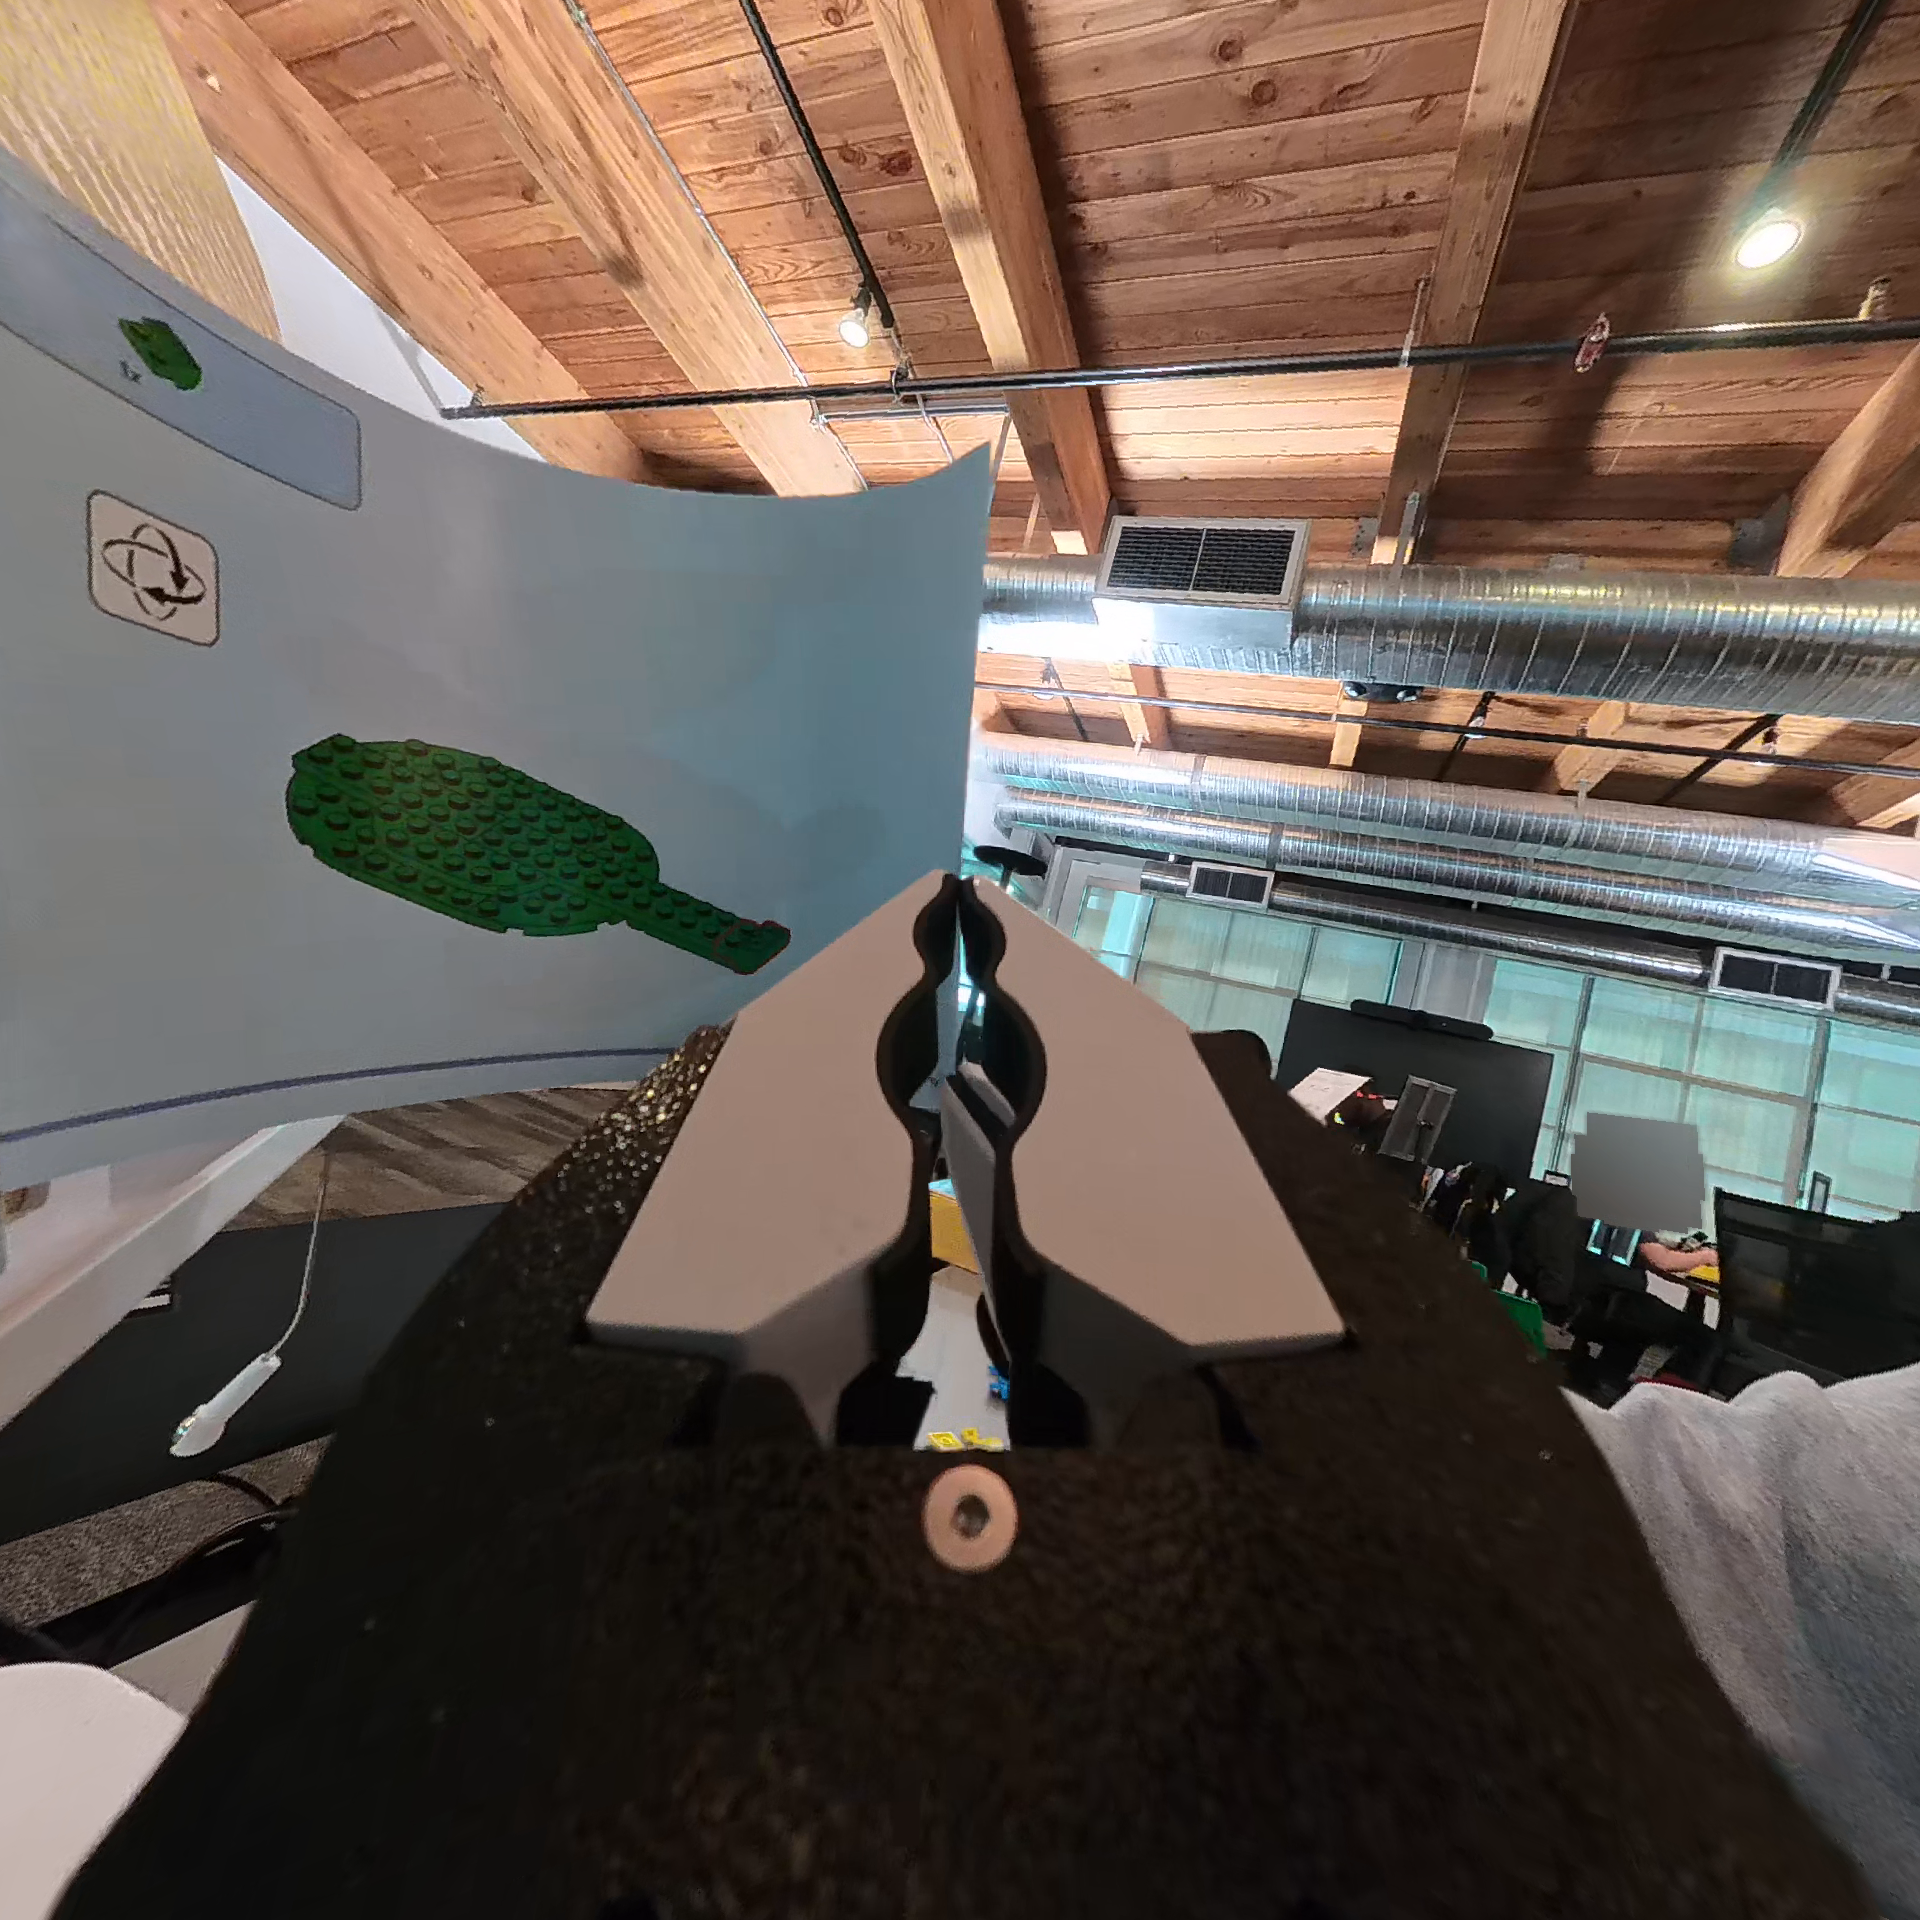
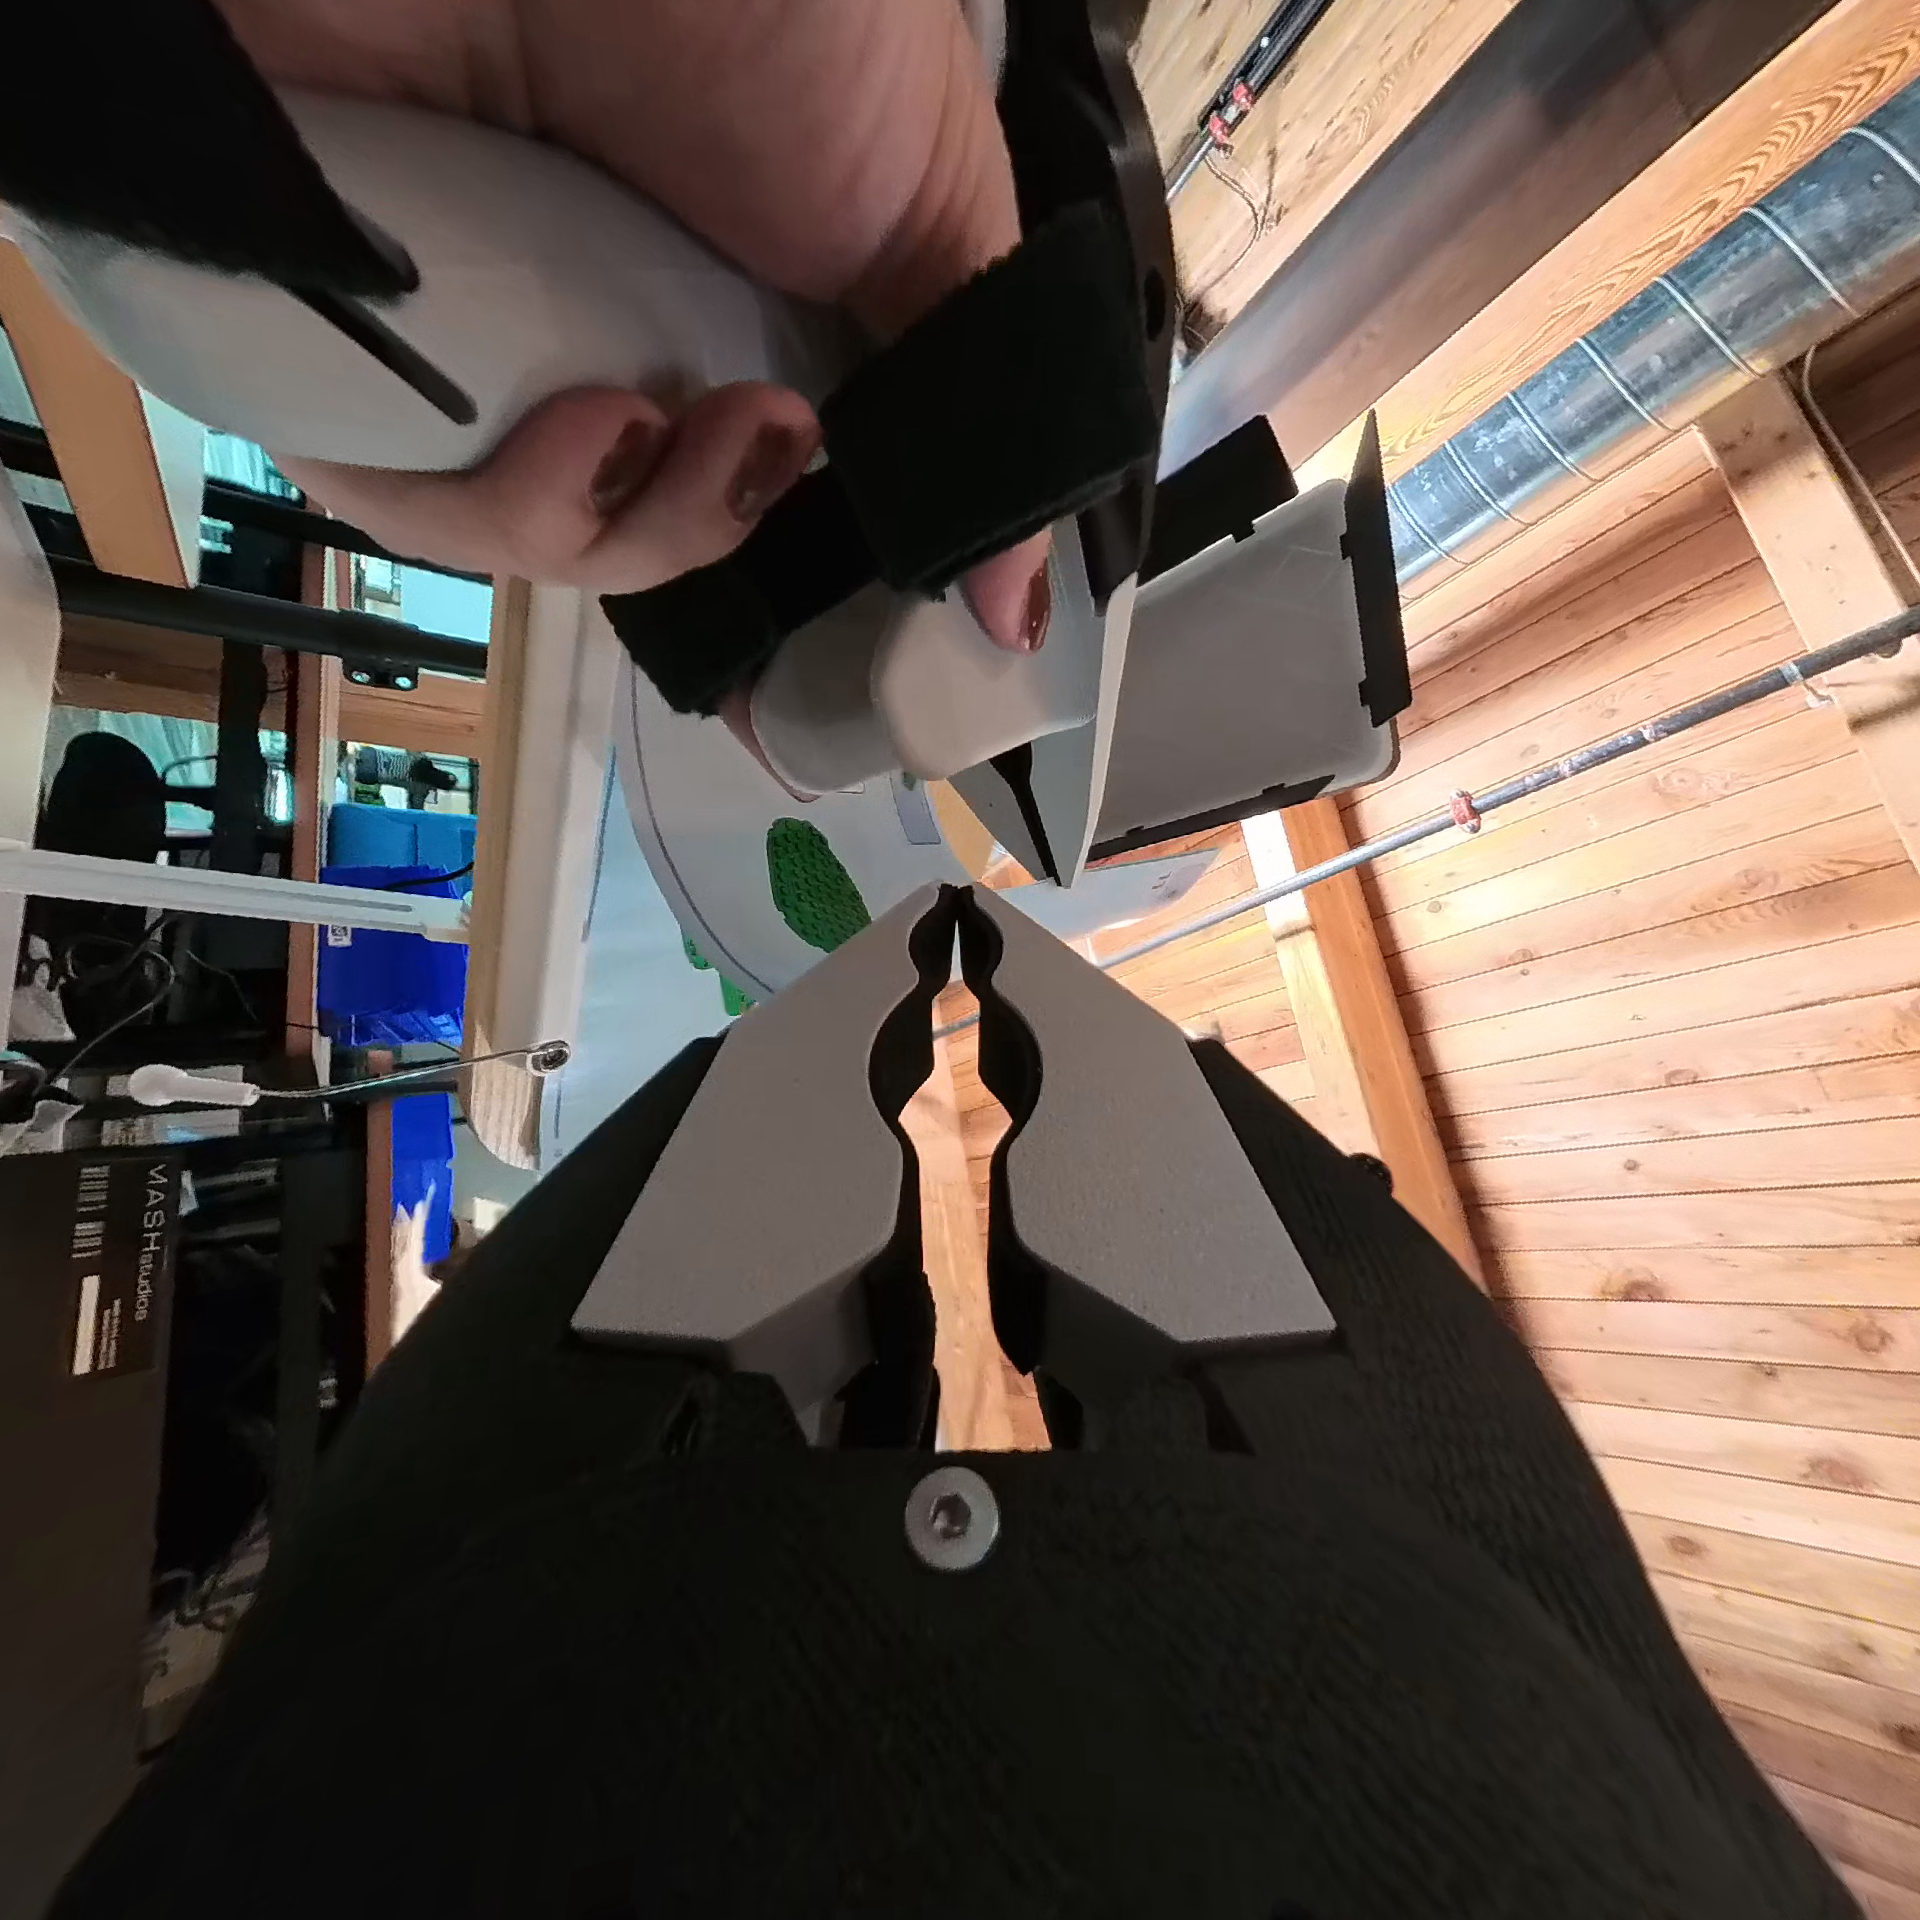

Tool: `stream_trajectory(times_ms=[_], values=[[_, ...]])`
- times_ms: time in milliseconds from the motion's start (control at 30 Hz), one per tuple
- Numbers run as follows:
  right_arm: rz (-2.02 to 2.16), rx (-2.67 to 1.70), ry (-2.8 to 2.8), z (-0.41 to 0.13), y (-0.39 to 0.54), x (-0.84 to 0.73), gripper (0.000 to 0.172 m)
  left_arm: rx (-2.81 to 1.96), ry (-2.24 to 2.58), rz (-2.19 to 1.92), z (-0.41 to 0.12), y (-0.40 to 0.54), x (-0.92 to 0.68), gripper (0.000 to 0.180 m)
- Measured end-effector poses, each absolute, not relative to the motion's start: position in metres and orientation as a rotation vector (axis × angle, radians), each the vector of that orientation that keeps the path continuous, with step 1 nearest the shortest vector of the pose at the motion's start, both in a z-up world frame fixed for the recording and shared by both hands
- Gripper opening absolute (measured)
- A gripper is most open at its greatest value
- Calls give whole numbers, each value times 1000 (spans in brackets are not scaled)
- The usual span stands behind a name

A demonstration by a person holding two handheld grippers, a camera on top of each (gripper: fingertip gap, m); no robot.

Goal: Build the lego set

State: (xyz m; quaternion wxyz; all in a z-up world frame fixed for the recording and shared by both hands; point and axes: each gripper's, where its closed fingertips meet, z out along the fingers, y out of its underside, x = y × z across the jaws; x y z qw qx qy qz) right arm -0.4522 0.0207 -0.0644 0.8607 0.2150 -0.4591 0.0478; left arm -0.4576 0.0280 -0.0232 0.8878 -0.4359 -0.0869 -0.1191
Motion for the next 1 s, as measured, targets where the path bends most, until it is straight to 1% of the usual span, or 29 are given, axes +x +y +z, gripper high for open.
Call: stream_trajectory(times_ms=[67, 233, 333, 700, 900, 1000], values=[[173, 417, -984, -64, 23, -450, 0, -910, -183, -249, -24, 28, -458, 0], [624, 170, -1174, -57, 33, -447, 25, -918, -179, -259, -27, 31, -458, 0], [909, 130, -1297, -54, 23, -437, 32, -918, -156, -272, -27, 31, -454, 0], [1631, -221, -1575, -29, 25, -438, 33, -906, -48, -413, -28, 31, -435, 0], [1847, -255, -1664, -30, 21, -439, 32, -873, -14, -469, -27, 27, -431, 0], [1863, -223, -1696, -35, 18, -438, 32, -847, 3, -521, -25, 23, -428, 0]])
